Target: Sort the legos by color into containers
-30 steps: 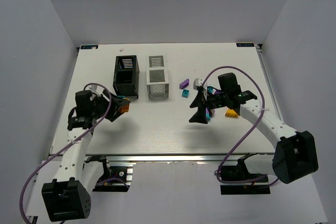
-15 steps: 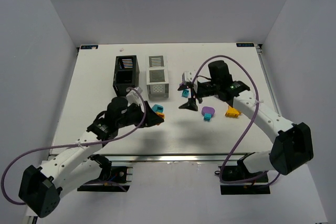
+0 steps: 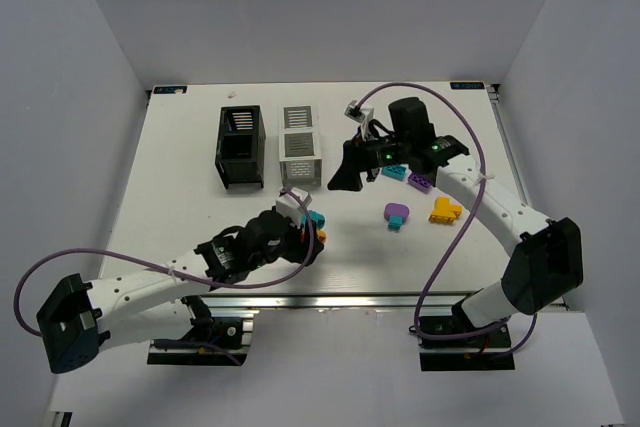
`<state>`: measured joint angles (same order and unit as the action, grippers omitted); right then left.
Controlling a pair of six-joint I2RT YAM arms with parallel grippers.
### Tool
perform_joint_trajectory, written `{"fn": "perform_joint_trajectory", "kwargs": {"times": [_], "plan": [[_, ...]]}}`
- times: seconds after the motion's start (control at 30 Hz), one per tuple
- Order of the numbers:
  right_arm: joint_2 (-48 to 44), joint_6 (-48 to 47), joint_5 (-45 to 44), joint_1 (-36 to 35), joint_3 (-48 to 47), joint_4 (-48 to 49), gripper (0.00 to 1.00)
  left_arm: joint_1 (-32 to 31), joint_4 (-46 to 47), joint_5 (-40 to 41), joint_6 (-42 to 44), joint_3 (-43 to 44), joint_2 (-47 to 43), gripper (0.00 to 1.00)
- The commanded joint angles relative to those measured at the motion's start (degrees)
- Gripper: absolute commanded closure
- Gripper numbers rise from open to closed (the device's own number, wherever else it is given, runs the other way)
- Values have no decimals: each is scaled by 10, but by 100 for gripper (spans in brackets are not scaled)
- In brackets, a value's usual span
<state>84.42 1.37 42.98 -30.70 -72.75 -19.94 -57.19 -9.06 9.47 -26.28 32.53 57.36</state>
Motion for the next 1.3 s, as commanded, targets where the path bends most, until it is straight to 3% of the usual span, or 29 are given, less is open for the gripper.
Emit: {"fn": "perform_joint_trajectory", "kwargs": {"times": [0.0, 0.37, 0.77, 0.93, 1.07, 1.17, 1.27], "plan": [[11, 120, -5, -9, 0, -40, 21, -20, 40, 105, 42, 19, -1, 100], [45, 184, 25, -30, 18, -11, 18, -41, 73, 130, 65, 31, 12, 100], [89, 207, 4, -60, -9, 0, 23, -58, 87, 143, 69, 44, 42, 100], [97, 208, -5, -68, -16, -2, 38, -60, 86, 145, 69, 44, 47, 100], [99, 210, -2, -68, -20, -1, 65, -62, 85, 151, 68, 42, 45, 100], [98, 211, 2, -69, -20, -2, 92, -62, 85, 156, 65, 33, 39, 100], [99, 211, 3, -66, -26, 8, 100, -63, 84, 150, 61, 25, 34, 100]]}}
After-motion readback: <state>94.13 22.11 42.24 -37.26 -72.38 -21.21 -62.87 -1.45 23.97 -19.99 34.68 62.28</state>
